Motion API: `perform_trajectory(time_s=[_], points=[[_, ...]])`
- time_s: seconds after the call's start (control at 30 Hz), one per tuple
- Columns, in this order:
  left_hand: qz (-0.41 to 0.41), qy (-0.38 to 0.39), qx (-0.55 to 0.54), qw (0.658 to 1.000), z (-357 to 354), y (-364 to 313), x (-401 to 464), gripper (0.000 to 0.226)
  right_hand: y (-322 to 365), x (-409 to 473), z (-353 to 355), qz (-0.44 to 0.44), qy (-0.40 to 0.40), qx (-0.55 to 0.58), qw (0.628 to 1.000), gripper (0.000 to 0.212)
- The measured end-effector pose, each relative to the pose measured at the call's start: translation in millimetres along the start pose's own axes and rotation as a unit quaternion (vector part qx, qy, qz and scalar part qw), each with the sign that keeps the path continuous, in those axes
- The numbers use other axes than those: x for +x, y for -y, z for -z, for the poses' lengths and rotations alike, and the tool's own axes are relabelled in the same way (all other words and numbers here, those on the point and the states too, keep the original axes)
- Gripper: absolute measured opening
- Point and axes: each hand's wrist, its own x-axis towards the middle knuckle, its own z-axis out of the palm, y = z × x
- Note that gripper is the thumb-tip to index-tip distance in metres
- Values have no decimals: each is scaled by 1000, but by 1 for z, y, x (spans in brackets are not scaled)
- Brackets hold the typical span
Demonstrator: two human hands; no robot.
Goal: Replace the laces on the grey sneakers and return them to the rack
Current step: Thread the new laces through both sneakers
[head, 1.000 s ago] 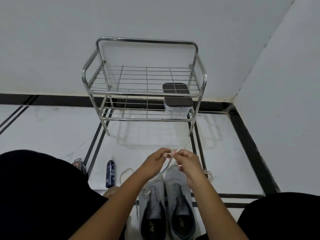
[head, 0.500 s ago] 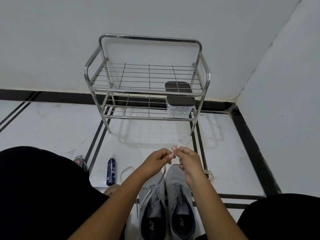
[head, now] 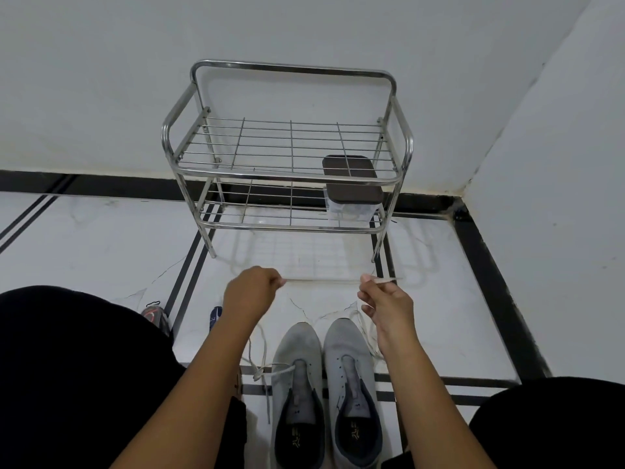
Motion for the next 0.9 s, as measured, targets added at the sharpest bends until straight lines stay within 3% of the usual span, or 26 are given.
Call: perform_trajectory(time_s=[0.13,0.3,0.37,0.43,0.5,0.6,0.73,0.9], points=[[65,-53,130,988,-10,11,-2,26,-7,0,-4,-4,13,-5,1000,5],[115,-61,180,975,-29,22,-11,26,-13,5,-3,28,21,-92,995,3],[75,-53,86,992,-40,19,-9,30,-19,4,-6,28,62,-151,986,7],[26,13,-101,994,-48,7,-7,31,-29,1,-12,19,102,-192,976,8],[-13,111,-242,964,-55,-7,-9,28,-41,-1,-20,14,115,-198,973,7],[-2,200,-351,915,-66,-10,-17,26,-55,-1,-26,19,82,-200,976,5],[17,199,-407,891,-75,-1,-19,21,-65,3,-24,48,20,-257,965,12],[53,188,-380,904,-87,4,-15,9,-81,13,-17,-41,-4,-154,987,8]])
